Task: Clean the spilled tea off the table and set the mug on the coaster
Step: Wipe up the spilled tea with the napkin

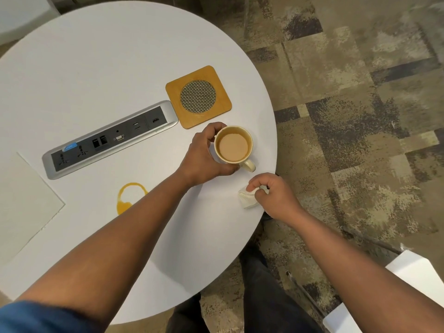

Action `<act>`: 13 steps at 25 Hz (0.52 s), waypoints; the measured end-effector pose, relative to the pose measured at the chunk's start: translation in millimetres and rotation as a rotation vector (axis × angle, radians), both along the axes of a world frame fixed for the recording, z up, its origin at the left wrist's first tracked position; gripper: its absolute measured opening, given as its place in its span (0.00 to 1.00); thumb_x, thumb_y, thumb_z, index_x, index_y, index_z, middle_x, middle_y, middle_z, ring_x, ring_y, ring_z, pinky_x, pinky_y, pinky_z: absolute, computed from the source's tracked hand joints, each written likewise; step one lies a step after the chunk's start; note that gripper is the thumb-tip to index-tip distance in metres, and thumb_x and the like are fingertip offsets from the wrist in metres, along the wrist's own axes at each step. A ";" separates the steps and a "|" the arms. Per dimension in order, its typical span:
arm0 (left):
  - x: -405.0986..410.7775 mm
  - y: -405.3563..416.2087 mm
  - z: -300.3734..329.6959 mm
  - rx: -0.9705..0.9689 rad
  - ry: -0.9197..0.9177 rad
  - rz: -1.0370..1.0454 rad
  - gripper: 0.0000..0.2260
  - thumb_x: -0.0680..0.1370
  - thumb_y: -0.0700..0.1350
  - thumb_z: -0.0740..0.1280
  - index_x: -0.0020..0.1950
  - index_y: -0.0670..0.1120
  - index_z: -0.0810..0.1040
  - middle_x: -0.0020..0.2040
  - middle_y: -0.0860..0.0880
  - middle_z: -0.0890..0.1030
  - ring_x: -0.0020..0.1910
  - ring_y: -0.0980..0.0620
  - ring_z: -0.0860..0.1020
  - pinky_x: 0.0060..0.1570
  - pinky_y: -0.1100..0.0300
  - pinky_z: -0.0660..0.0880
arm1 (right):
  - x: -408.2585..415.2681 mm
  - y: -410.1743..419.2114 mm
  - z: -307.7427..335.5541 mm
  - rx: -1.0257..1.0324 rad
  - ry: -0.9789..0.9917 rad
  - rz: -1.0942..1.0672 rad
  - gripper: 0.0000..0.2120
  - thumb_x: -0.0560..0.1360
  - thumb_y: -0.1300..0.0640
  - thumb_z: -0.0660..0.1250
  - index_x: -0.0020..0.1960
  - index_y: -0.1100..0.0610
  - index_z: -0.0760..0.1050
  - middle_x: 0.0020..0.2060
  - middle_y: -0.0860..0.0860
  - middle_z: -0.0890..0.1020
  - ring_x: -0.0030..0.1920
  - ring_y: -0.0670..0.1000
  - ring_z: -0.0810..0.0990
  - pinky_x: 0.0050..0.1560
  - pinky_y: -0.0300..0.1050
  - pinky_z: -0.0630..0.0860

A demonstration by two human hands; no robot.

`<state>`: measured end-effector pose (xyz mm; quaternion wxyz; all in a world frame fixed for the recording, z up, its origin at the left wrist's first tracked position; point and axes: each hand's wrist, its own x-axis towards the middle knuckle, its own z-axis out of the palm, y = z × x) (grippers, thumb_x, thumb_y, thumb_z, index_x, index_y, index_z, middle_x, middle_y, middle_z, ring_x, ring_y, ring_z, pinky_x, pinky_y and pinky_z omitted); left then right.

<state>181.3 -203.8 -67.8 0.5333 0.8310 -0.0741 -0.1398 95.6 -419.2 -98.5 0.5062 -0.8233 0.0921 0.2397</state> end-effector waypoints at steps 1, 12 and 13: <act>0.0 0.1 0.0 0.008 0.001 -0.006 0.38 0.61 0.49 0.86 0.66 0.50 0.73 0.60 0.57 0.80 0.60 0.56 0.78 0.56 0.64 0.75 | 0.2 0.5 0.4 -0.003 0.006 -0.007 0.16 0.74 0.67 0.65 0.43 0.46 0.81 0.54 0.48 0.82 0.56 0.49 0.79 0.55 0.45 0.76; -71.7 57.5 20.1 0.040 0.137 0.298 0.14 0.77 0.47 0.75 0.60 0.50 0.77 0.57 0.50 0.79 0.50 0.50 0.79 0.48 0.62 0.74 | -16.7 70.3 24.0 0.148 0.021 -0.069 0.18 0.72 0.66 0.68 0.45 0.42 0.84 0.36 0.35 0.81 0.35 0.37 0.77 0.37 0.31 0.73; -80.5 62.4 21.2 0.005 0.199 0.282 0.10 0.78 0.46 0.73 0.59 0.50 0.79 0.55 0.51 0.81 0.48 0.49 0.80 0.49 0.59 0.75 | -17.3 81.1 24.8 0.208 0.052 -0.109 0.18 0.73 0.66 0.68 0.46 0.42 0.84 0.37 0.38 0.83 0.37 0.40 0.79 0.38 0.35 0.76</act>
